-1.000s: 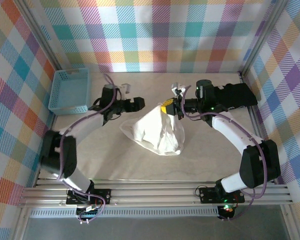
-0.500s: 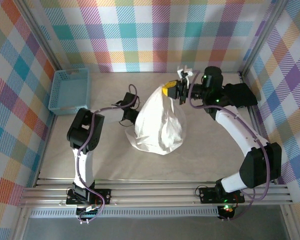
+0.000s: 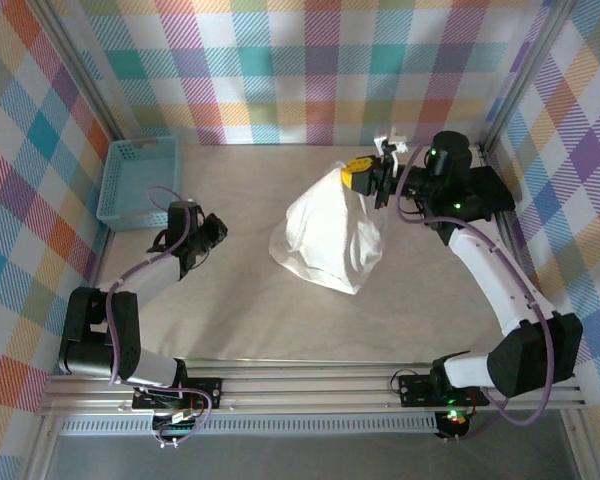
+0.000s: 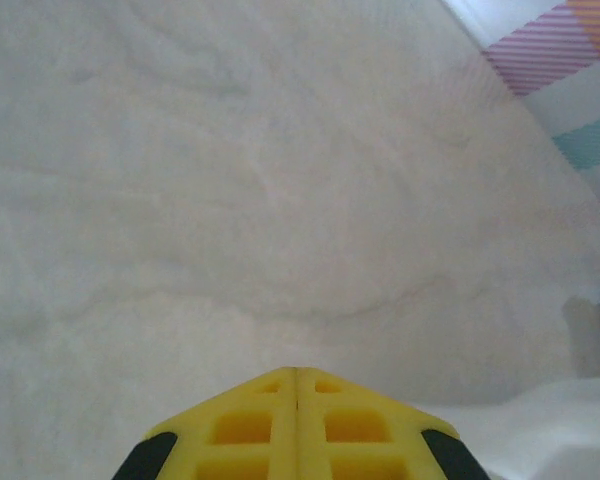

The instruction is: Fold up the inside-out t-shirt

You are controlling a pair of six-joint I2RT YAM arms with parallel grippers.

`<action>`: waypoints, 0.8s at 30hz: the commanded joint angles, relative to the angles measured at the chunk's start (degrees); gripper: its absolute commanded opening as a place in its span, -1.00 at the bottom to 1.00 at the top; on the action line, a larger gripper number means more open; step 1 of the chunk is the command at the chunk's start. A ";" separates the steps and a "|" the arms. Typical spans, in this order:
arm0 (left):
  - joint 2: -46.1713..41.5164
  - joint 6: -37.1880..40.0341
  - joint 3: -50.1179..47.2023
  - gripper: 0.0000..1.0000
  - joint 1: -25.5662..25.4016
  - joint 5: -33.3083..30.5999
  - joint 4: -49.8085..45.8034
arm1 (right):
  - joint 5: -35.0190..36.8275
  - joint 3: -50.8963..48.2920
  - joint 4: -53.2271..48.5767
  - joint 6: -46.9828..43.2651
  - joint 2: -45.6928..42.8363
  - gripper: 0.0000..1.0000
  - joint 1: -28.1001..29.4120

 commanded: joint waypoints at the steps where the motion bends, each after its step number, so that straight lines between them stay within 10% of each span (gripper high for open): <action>1: 0.36 4.38 1.11 -0.80 -2.91 1.22 -0.34 | -1.73 1.41 -7.31 -5.56 6.05 -1.00 -0.30; 15: -9.38 2.52 -0.81 -0.09 -3.32 -13.05 -7.50 | -7.61 40.64 -20.99 -3.28 23.86 -1.00 12.21; 18: -15.24 2.01 -2.47 -0.02 -1.50 -16.81 -9.18 | -8.95 33.12 -23.52 -11.12 17.73 -1.00 12.62; 24: -25.68 1.56 -7.75 0.10 -1.18 -18.28 -11.98 | 10.37 5.33 -28.27 -20.32 10.63 -1.00 12.04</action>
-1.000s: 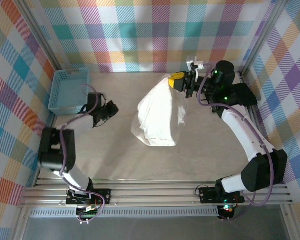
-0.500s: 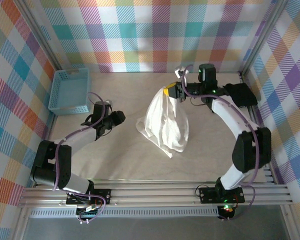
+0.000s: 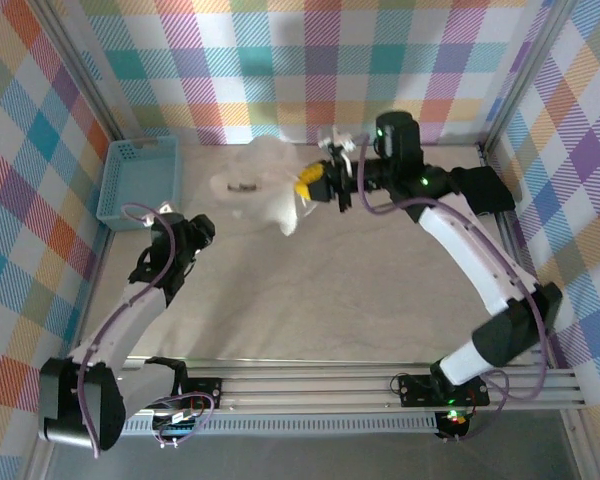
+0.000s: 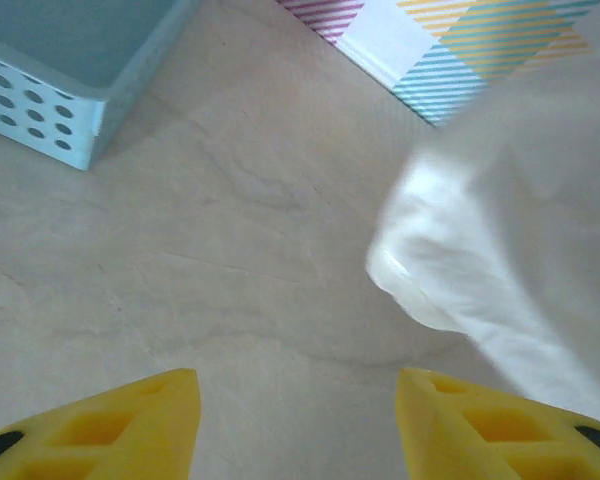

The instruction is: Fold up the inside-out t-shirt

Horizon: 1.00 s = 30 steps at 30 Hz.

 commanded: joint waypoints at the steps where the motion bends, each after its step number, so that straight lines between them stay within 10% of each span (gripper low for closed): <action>1: -5.23 -0.75 -3.38 0.11 0.13 -0.36 -4.28 | 12.22 -13.70 -4.89 -6.00 2.51 -1.00 -0.78; 9: -11.38 4.96 -6.95 0.29 -6.98 16.02 -6.50 | 18.42 -32.39 4.67 0.88 0.32 -1.00 -0.52; 17: 13.29 19.03 3.91 0.61 -22.15 18.87 -4.05 | 20.21 -37.76 8.22 3.35 -4.36 -1.00 -0.52; 30: 27.69 20.14 15.10 0.69 -20.79 18.68 -4.27 | 20.12 -37.94 7.55 2.64 -4.68 -1.00 -0.52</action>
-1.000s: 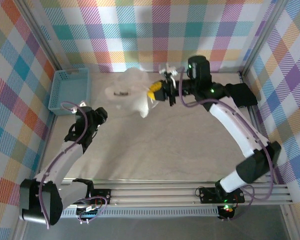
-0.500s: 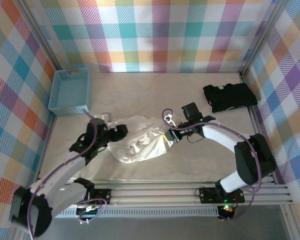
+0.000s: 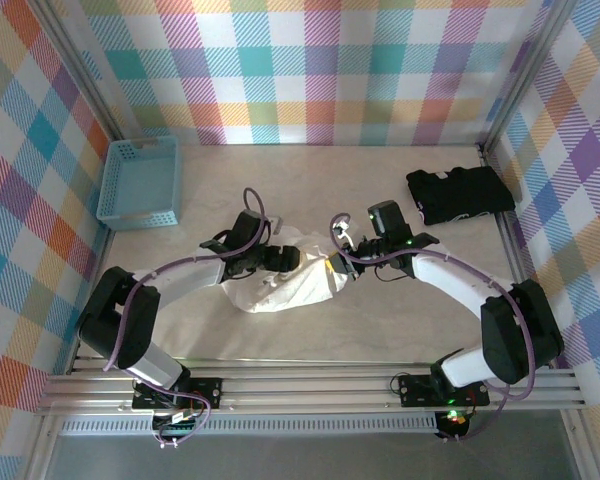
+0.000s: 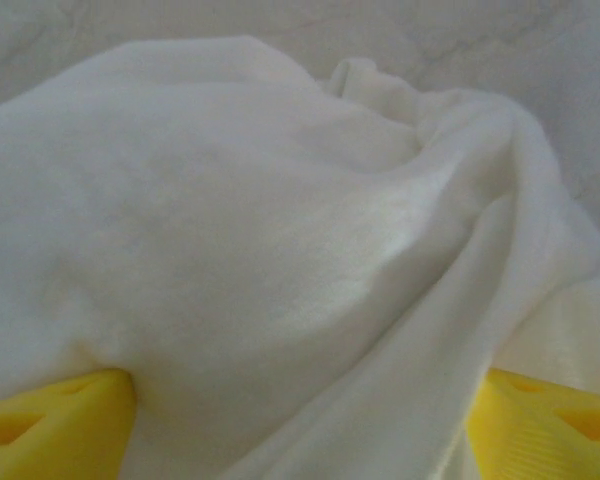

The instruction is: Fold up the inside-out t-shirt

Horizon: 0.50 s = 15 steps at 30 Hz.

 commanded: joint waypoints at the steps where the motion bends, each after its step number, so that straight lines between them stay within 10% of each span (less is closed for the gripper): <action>1: -2.40 1.45 0.05 0.70 2.10 3.13 0.58 | -0.07 -0.93 0.34 -0.48 -0.77 -1.00 0.10; 9: 1.41 0.66 3.41 0.70 4.68 3.85 -1.41 | -0.73 -0.38 0.48 -0.57 -0.08 -1.00 0.12; 15: 10.06 2.07 10.10 0.35 2.73 5.07 -4.80 | -0.33 -0.04 0.50 -0.06 -1.05 -1.00 0.12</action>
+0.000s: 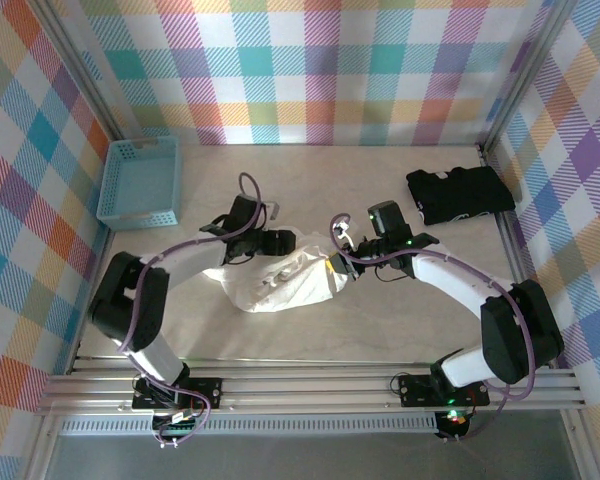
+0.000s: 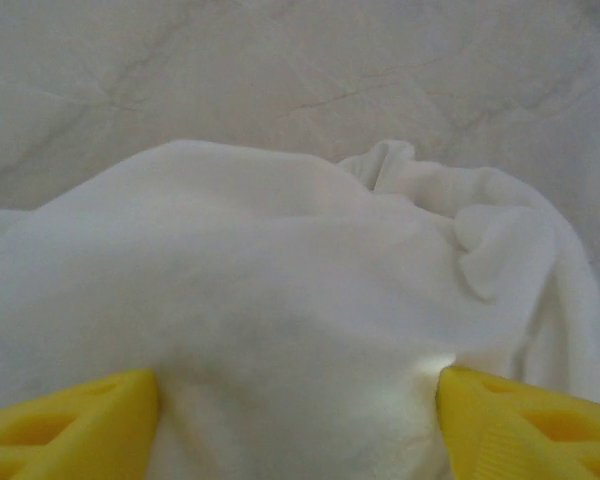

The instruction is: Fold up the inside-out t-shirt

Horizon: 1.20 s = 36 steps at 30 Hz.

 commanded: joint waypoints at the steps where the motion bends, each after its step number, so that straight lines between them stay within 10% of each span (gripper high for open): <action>1: 2.78 1.09 2.80 0.21 -0.91 1.17 -3.29 | -0.37 0.20 0.60 0.25 -1.32 -1.00 0.12; 7: 2.49 -2.94 6.15 -0.95 2.44 -4.07 -0.35 | 0.97 0.89 0.89 0.99 -8.20 -1.00 -0.18; 19: -0.32 -15.00 3.14 -1.00 19.03 -6.90 3.68 | -5.11 5.03 5.35 4.15 -25.56 -1.00 -6.65; 28: -1.84 -11.54 -1.29 -0.19 24.17 -17.38 0.87 | -2.43 11.36 14.80 18.72 -21.61 -1.00 -11.48; 36: -18.28 -13.90 -14.32 0.53 16.56 -2.90 8.99 | -6.51 11.13 15.10 20.00 -16.60 -1.00 -11.45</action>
